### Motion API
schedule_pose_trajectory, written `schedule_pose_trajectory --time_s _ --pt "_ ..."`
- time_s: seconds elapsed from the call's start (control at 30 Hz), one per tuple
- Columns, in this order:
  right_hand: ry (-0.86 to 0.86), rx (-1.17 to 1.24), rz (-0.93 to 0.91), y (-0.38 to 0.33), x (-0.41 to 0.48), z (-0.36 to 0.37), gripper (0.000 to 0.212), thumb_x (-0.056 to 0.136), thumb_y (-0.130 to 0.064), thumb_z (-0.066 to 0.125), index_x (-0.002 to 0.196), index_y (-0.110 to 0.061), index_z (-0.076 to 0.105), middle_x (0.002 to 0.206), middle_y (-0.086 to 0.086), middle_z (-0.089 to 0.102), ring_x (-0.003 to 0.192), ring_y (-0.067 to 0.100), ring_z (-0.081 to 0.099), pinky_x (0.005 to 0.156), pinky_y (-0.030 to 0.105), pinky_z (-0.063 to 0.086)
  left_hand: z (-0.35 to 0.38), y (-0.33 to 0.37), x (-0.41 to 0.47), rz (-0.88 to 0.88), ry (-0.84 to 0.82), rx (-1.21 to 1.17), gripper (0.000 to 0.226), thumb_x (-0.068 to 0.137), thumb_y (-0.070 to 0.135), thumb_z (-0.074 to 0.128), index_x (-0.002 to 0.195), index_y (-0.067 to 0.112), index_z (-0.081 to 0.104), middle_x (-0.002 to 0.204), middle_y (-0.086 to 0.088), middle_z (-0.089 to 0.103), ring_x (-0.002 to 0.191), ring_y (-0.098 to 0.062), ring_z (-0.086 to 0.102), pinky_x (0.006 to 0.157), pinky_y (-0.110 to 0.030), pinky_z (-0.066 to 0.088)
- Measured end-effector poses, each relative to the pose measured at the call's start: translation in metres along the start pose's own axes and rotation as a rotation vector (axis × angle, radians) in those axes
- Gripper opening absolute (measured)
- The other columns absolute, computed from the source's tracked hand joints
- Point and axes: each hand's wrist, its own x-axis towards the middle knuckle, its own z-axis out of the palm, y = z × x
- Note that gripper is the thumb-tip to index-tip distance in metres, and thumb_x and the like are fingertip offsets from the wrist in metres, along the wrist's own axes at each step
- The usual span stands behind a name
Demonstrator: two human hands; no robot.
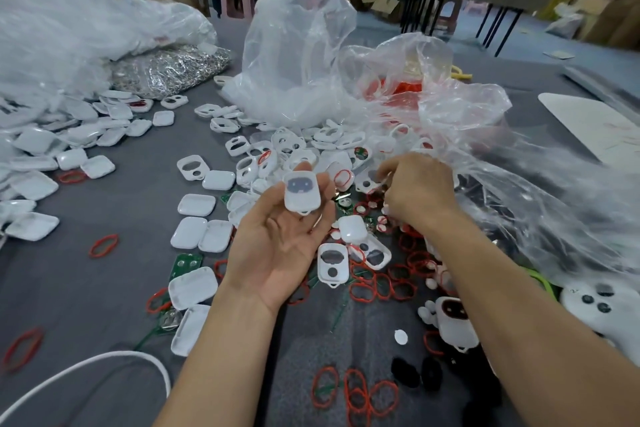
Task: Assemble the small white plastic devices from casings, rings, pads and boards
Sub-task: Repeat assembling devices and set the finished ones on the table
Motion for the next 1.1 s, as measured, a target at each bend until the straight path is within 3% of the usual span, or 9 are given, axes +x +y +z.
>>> schedule_pose_trajectory --time_s 0.13,0.23,0.3,0.37,0.47,0.63,0.83,0.93,1.1 --pt "0.127 0.072 -0.115 -0.010 -0.014 0.003 0.023 0.079 -0.007 0.073 0.080 -0.030 0.080 0.072 -0.011 0.061 0.101 0.023 0.063 0.099 0.038 0.050 0.001 -0.001 0.000 -0.006 -0.006 0.006 0.032 0.093 0.022 0.057 0.114 0.011 0.079 0.119 -0.015 0.073 0.115 -0.030 0.070 0.096 -0.038 0.058" --pt "0.006 -0.064 -0.206 -0.023 -0.018 0.013 0.010 0.086 -0.028 0.070 0.080 -0.025 0.077 0.082 -0.006 0.071 0.090 0.023 0.065 0.099 0.037 0.044 0.002 -0.001 -0.001 -0.004 -0.007 0.007 0.032 0.093 0.021 0.057 0.115 0.011 0.079 0.121 -0.016 0.072 0.117 -0.030 0.069 0.096 -0.038 0.058" --pt "-0.043 -0.258 -0.172 -0.032 -0.020 0.020 0.034 0.093 -0.047 0.063 0.074 -0.019 0.058 0.074 -0.004 0.057 0.083 0.023 0.054 0.098 0.040 0.037 0.002 -0.001 -0.002 -0.001 -0.012 0.013 0.033 0.094 0.021 0.057 0.117 0.010 0.078 0.121 -0.016 0.072 0.118 -0.030 0.069 0.094 -0.038 0.058" --pt "-0.033 -0.333 -0.157 -0.039 -0.020 0.025 0.041 0.094 -0.042 0.060 0.069 -0.020 0.037 0.076 -0.004 0.050 0.084 0.024 0.047 0.098 0.041 0.034 0.002 -0.002 -0.002 0.002 -0.016 0.009 0.033 0.094 0.021 0.057 0.117 0.009 0.077 0.121 -0.016 0.072 0.118 -0.031 0.069 0.090 -0.039 0.059" --pt "-0.128 -0.306 -0.123 -0.049 -0.017 0.023 0.029 0.089 -0.022 0.057 0.070 -0.024 0.036 0.077 -0.003 0.049 0.103 0.028 0.058 0.103 0.044 0.034 0.003 -0.002 -0.002 0.004 -0.032 0.012 0.033 0.093 0.020 0.058 0.117 0.008 0.077 0.121 -0.017 0.073 0.117 -0.031 0.069 0.090 -0.039 0.060" --pt "-0.322 -0.080 -0.028 -0.037 -0.007 0.002 0.022 0.075 -0.024 0.079 0.091 -0.015 0.066 0.091 0.005 0.068 0.095 0.029 0.066 0.081 0.036 0.054 0.005 -0.003 -0.003 -0.004 -0.030 0.026 0.030 0.091 0.020 0.059 0.111 0.010 0.080 0.118 -0.015 0.074 0.119 -0.031 0.069 0.096 -0.038 0.058" --pt "-0.099 0.603 0.048 -0.005 -0.032 -0.011 0.018 0.073 -0.010 0.083 0.070 -0.026 0.077 0.058 -0.016 0.066 0.059 0.005 0.060 0.060 0.023 0.049 0.005 -0.006 -0.002 -0.041 -0.088 0.068 0.029 0.094 0.018 0.059 0.115 0.011 0.078 0.125 -0.016 0.072 0.125 -0.028 0.065 0.099 -0.038 0.056" --pt "0.003 0.968 0.092 0.009 -0.053 -0.018 0.028 0.082 0.000 0.079 0.068 -0.025 0.077 0.066 -0.006 0.071 0.058 0.009 0.060 0.059 0.026 0.051 0.006 -0.009 -0.002 -0.075 -0.127 0.102 0.031 0.101 0.015 0.052 0.120 0.012 0.076 0.139 -0.017 0.064 0.136 -0.028 0.057 0.103 -0.039 0.053" --pt "-0.150 1.352 0.180 0.015 -0.082 -0.015 0.022 0.098 0.011 0.055 0.093 -0.010 0.058 0.085 0.015 0.062 0.065 0.029 0.075 0.057 0.030 0.060 0.007 -0.014 -0.001 -0.106 -0.188 0.173 0.032 0.092 0.013 0.063 0.122 0.014 0.074 0.138 -0.015 0.064 0.131 -0.028 0.060 0.099 -0.039 0.054"
